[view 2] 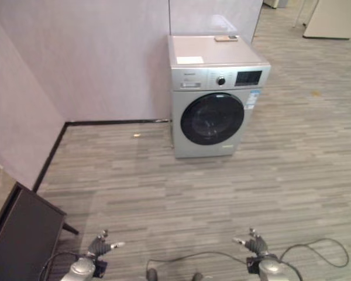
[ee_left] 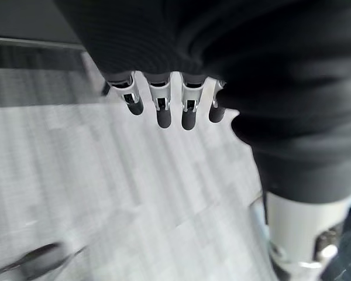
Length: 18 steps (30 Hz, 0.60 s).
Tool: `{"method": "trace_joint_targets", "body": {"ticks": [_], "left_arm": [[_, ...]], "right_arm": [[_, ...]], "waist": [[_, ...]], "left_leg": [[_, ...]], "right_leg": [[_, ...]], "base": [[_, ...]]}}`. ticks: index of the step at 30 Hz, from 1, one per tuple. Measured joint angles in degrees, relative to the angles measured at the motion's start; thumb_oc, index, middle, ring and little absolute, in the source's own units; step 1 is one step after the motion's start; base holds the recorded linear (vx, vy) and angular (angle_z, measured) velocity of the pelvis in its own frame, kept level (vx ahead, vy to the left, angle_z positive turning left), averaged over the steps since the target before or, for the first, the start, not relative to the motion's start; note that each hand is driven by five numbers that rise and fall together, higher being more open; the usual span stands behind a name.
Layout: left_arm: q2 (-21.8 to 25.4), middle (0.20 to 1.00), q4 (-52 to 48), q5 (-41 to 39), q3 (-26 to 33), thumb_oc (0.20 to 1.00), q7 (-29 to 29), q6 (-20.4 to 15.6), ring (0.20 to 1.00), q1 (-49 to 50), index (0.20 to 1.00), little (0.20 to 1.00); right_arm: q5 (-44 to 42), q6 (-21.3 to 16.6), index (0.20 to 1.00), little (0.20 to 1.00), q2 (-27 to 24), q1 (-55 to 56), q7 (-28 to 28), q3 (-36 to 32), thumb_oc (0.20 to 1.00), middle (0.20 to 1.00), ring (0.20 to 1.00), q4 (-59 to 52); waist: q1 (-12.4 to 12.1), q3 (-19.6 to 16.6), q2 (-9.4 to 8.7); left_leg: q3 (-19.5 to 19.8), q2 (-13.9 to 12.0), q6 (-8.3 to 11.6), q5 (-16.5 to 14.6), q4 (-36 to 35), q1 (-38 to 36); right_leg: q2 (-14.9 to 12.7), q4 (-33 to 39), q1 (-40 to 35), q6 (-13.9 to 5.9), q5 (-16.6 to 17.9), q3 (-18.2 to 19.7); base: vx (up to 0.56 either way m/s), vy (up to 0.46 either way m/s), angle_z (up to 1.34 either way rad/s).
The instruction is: Put brush and paste in cup on sink, flatten towel.
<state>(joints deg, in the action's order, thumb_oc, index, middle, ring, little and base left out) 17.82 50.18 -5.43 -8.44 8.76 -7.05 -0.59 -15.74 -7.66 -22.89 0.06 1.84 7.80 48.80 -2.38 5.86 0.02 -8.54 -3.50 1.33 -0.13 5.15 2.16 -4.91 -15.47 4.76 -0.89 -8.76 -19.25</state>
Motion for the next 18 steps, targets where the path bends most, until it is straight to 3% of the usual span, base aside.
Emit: {"method": "trace_joint_targets", "body": {"ticks": [7,13,18], "left_arm": [[-0.02,1.000,-7.38,-3.35,0.22,1.000,2.09,-1.33,1.000,-0.08,1.000,1.000],[0.02,1.000,-8.14,-3.61,-0.82,1.000,2.19,-1.61,1.000,-0.07,1.000,1.000],[0.00,1.000,-8.30,-3.45,-1.76,1.000,2.16,-1.60,1.000,1.92,1.000,1.000]], "right_arm": [[-4.35,-0.50,1.000,1.000,0.09,-0.39,0.65,0.05,1.000,1.000,1.000,-2.25],[-5.71,-0.35,1.000,1.000,2.49,-0.77,1.46,1.40,1.000,1.000,1.000,-0.56],[-5.71,-0.34,1.000,1.000,3.14,0.99,1.41,1.34,1.000,1.000,1.000,-0.63]], "waist": [[-0.07,0.22,-0.59],[-0.48,-0.15,-1.01],[-0.57,-2.75,-0.84]], "left_leg": [[0.46,-0.02,0.17,-2.23,4.88,2.14],[0.18,0.59,-0.10,-2.38,4.21,1.99],[0.08,2.16,-0.82,-1.97,1.73,1.82]], "right_leg": [[-0.94,-3.69,1.15,-0.05,-1.94,-0.24],[-1.57,-3.50,1.16,-0.66,-1.56,0.14],[-2.34,-1.65,1.23,-1.73,-0.63,-0.02]], "base": [[0.03,0.025,0.04],[0.06,0.091,-0.01],[0.06,0.149,0.04]]}}
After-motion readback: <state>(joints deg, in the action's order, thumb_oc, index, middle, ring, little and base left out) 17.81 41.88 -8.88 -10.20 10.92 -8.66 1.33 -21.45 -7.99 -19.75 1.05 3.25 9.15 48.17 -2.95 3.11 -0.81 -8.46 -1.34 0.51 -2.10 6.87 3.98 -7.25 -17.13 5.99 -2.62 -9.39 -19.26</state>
